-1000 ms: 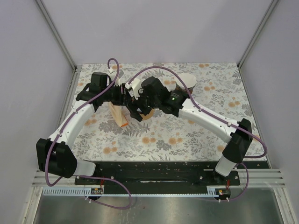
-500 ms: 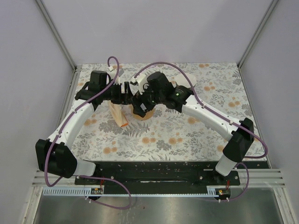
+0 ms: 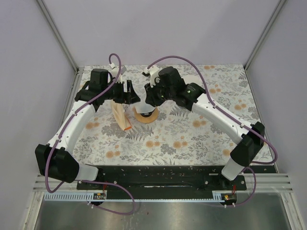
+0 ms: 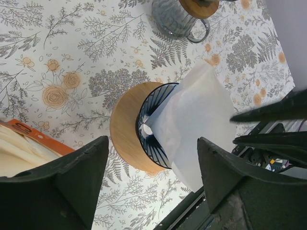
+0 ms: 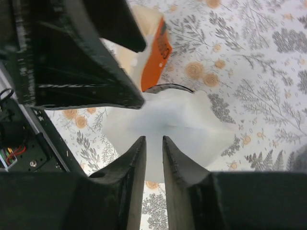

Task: Place the coffee filter in the dripper
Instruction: Place the coffee filter in the coffee dripper.

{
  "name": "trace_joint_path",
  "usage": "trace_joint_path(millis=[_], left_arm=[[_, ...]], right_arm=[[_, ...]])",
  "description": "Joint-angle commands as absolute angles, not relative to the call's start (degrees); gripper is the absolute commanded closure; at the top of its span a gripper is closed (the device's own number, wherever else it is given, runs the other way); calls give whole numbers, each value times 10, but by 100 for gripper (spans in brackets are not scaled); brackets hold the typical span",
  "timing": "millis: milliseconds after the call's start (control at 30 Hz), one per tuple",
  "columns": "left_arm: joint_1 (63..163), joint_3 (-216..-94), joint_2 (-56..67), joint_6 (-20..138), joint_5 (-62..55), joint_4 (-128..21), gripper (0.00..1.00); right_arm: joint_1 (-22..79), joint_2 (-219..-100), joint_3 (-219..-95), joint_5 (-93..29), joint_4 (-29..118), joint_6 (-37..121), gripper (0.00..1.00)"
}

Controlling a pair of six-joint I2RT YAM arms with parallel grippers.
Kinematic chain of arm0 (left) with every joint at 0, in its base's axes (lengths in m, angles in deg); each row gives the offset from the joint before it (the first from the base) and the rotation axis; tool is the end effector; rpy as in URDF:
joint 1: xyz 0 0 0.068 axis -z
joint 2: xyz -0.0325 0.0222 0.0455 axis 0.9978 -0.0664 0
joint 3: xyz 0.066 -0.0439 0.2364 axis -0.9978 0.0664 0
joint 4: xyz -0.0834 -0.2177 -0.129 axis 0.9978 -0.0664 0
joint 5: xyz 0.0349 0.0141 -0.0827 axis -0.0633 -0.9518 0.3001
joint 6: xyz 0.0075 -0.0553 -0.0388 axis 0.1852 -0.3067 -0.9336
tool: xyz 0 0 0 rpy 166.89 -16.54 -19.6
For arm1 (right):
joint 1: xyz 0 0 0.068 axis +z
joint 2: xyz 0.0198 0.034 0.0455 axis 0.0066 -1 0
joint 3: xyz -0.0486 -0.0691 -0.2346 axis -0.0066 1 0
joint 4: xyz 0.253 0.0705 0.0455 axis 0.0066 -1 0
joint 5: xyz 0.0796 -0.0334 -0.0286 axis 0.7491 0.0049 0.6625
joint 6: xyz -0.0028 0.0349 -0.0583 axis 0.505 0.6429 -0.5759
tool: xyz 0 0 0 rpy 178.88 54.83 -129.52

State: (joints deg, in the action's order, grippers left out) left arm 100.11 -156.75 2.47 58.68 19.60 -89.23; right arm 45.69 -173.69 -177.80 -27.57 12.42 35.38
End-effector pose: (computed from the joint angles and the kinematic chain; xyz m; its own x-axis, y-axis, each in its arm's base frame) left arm 0.3039 -0.1046 0.3162 -0.7021 -0.0057 -0.7121 0.4735 0.7431 -0.4728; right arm 0.2696 0.2965 0.3481 -0.3718 -0.3787 -0.8476 -0.8263 0.5512 0.1162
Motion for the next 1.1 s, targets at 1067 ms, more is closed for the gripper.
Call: trace_joint_path(millis=[1067], left_arm=[[1010,-1510,0,651,108,-843,44]], right_arm=[[412,-1808,-1720,-355,163,448,39]])
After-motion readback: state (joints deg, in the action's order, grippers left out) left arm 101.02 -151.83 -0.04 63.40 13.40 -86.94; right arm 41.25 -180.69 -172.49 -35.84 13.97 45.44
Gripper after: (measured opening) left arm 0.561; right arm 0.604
